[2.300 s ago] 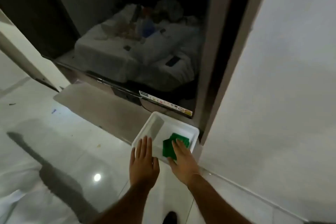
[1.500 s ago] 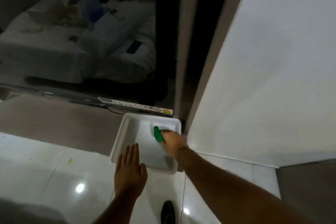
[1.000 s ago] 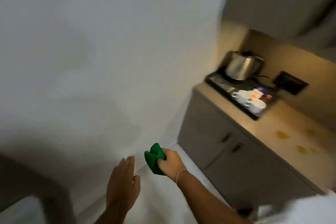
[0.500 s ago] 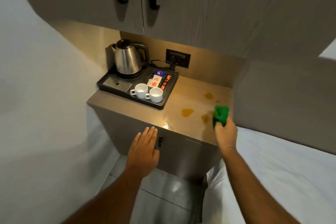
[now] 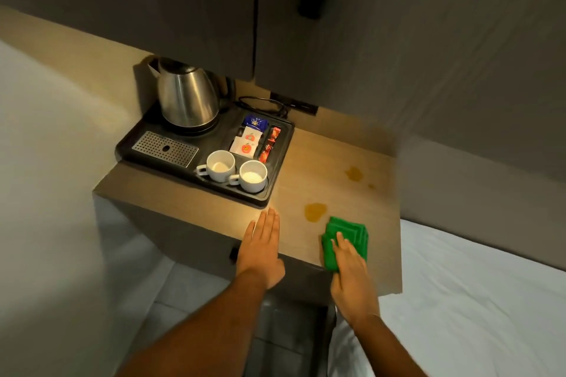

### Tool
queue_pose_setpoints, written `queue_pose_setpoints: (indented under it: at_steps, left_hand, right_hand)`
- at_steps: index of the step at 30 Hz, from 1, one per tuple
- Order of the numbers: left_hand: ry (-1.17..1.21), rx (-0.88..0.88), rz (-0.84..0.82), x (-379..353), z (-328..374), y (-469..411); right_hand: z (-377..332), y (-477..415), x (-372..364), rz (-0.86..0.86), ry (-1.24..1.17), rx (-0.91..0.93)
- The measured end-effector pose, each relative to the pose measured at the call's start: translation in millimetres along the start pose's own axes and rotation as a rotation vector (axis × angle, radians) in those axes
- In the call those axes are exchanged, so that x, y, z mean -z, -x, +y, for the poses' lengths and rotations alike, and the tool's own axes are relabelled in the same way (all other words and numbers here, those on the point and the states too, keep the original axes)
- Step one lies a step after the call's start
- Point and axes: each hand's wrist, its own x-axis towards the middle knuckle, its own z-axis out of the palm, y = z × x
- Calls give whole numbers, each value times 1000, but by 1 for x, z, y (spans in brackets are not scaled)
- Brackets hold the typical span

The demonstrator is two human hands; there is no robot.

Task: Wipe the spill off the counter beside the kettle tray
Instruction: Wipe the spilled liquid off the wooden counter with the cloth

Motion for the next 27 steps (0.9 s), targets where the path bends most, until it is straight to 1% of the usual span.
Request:
queue_pose_setpoints:
  at_steps: [2,4,6,9,11,13,14,16,18,20,22,24,26,27]
  left_hand:
    - [27,-7,-10,-2,0,-4]
    - [51,-6,-9,-3,-1,-4]
    - [71,-20,-4,-5,-4,-6]
    - [102,-43,2,-6,-6,-11]
    - [118,-43,9,-8,-6,-12]
    - [121,-33,13,-8,-6,-11]
    - [134,-30,3,-8,-6,-10]
    - [156,-28,4,-8,-6,-9]
    - [174,-22,8,-5,-6,-9]
    - [175,-24,-16,-3,-6,-10]
    - [177,-21,-20,-2,-7,-10]
    - [203,-29,-29,-1,-7,-9]
    - [229,-32,-3,-1,-7,-9]
    - [237,-26,11,-2,-7,-8]
  right_hand:
    - [14,3,10,-10,8,-47]
    - [18,-13,21,11,35,-118]
    - [18,-49,32,41,37,-204]
    - [10,-117,51,78,-49,-295]
    - [-6,-151,52,88,-66,-302]
    - [-34,-157,34,82,-65,-217]
    - [-47,-146,21,52,-74,-128]
    - [-59,-96,-7,-47,-43,111]
    - [-49,-43,-17,-153,10,292]
    - [-13,-22,-8,-157,22,335]
    - [21,-32,13,-119,9,228]
    - [46,-72,38,-24,10,50]
    - [48,-126,57,63,-4,-126]
    - [37,-151,60,71,-15,-181]
